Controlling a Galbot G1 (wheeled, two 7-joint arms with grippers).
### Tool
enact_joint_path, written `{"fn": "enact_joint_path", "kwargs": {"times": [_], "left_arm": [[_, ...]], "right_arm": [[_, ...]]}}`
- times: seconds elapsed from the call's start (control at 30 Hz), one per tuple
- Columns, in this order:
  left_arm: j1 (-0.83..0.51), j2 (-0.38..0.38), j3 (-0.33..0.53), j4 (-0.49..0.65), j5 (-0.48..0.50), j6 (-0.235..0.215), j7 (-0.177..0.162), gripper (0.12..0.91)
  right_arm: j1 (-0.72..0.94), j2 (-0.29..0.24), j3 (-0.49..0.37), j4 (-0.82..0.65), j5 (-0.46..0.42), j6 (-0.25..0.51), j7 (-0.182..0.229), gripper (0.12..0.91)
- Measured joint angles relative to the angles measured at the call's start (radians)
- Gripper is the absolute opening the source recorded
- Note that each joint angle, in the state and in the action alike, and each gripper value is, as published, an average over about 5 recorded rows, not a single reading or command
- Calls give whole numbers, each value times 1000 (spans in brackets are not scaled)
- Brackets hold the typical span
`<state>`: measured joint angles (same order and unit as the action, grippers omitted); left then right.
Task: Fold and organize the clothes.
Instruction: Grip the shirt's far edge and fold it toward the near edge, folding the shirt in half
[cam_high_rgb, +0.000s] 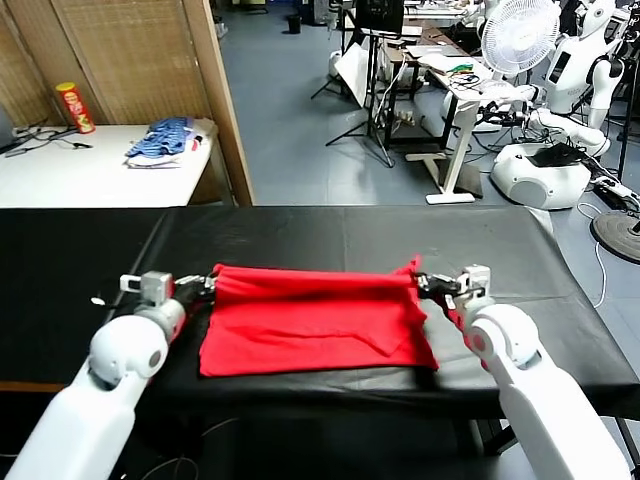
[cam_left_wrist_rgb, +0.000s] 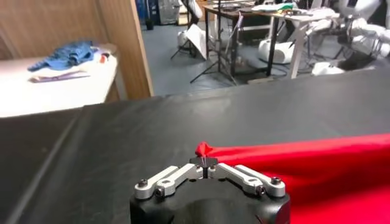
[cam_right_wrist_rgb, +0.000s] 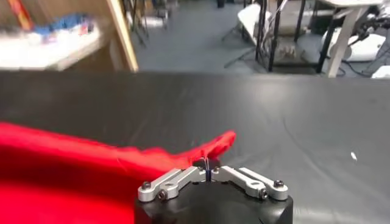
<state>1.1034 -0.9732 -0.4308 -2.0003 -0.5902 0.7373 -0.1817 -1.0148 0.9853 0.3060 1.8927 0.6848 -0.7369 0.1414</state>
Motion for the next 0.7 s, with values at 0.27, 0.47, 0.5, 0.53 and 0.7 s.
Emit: {"fn": "enact_joint_path", "kwargs": {"times": [0.27, 0.47, 0.5, 0.53, 0.7], "left_arm": [[115, 0, -9, -64, 97, -1, 7, 128], [183, -14, 1, -76, 118, -1, 6, 128], [191, -17, 2, -78, 119, -1, 4, 128], [199, -19, 2, -81, 120, -1, 2, 132], [225, -17, -4, -102, 119, -1, -13, 308]], "right_arm": [[-51, -11, -2, 37, -13, 0, 0, 122], [-82, -17, 12, 56, -21, 0, -6, 123], [-88, -19, 16, 61, -24, 0, -8, 134], [-95, -22, 21, 68, -28, 0, -10, 146], [-134, -35, 59, 112, -36, 0, -22, 379]]}}
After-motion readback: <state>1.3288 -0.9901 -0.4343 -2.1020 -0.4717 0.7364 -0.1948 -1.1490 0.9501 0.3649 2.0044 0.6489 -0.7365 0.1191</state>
